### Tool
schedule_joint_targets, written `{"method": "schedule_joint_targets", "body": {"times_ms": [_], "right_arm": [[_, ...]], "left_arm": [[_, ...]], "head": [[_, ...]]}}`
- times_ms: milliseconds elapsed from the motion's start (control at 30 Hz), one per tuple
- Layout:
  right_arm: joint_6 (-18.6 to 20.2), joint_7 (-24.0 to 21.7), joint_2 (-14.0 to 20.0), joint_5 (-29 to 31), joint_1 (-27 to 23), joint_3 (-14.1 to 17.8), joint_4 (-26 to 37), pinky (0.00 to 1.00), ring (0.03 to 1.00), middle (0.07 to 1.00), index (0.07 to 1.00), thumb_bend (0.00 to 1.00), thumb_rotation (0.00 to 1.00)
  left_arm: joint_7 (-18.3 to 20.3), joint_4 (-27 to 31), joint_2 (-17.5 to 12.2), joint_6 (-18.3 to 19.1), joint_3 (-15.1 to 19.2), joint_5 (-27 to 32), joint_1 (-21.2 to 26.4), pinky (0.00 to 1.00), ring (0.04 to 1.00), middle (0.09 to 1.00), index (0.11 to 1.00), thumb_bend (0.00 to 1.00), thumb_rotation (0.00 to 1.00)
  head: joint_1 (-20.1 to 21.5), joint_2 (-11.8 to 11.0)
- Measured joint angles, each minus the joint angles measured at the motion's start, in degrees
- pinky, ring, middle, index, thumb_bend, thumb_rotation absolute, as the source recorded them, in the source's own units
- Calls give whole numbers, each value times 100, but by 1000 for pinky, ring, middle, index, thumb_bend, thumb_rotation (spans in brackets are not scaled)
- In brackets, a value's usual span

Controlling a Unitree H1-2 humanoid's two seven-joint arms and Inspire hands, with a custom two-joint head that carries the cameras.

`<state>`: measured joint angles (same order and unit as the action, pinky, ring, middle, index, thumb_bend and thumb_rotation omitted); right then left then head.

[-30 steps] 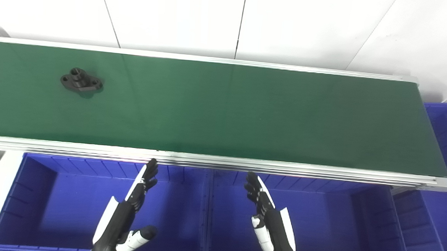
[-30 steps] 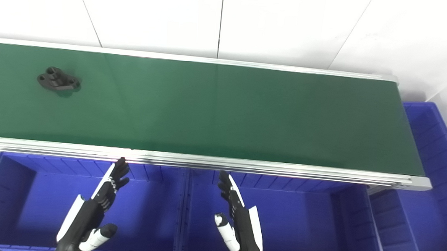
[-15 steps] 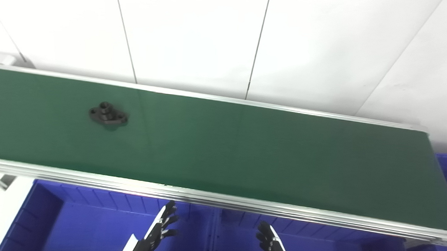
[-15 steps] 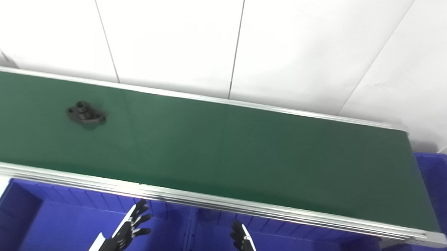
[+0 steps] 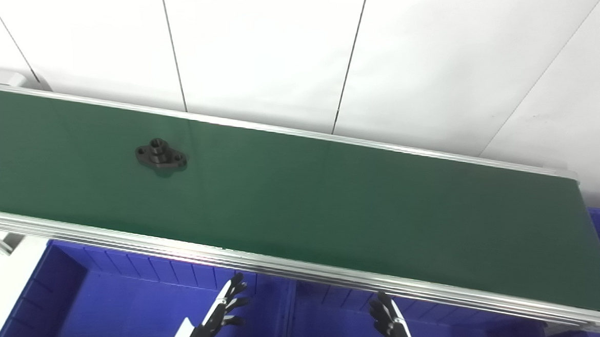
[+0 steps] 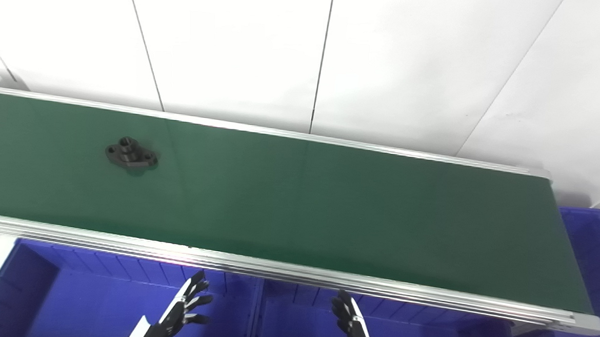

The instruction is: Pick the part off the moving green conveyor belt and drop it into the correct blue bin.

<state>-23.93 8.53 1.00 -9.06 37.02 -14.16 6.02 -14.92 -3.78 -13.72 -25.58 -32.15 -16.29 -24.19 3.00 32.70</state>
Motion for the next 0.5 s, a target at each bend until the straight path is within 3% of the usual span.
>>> {"method": "schedule_joint_targets", "body": {"times_ms": [67, 233, 400, 500], "right_arm": [[0, -26, 2, 27, 4, 17, 101, 886, 888, 892, 939, 810, 893], [0, -152, 121, 156, -53, 34, 276, 887, 886, 888, 933, 792, 849], [-3, -195, 190, 157, -117, 141, 208, 866, 874, 874, 912, 757, 809], [-3, -196, 189, 204, -203, 209, 55, 848, 862, 871, 913, 695, 770]], "left_arm": [[2, -17, -17, 0, -80, 41, 68, 798, 934, 994, 1000, 803, 885], [283, -98, 63, -1, -41, 436, 125, 817, 944, 1000, 1000, 857, 839], [432, -321, 260, 0, 25, 584, 152, 802, 948, 1000, 1000, 810, 835], [544, -360, 353, 0, 77, 674, 164, 852, 974, 1000, 1000, 807, 817]], "head": [[-106, -44], [-229, -114], [-414, -273], [-449, -299]]}}
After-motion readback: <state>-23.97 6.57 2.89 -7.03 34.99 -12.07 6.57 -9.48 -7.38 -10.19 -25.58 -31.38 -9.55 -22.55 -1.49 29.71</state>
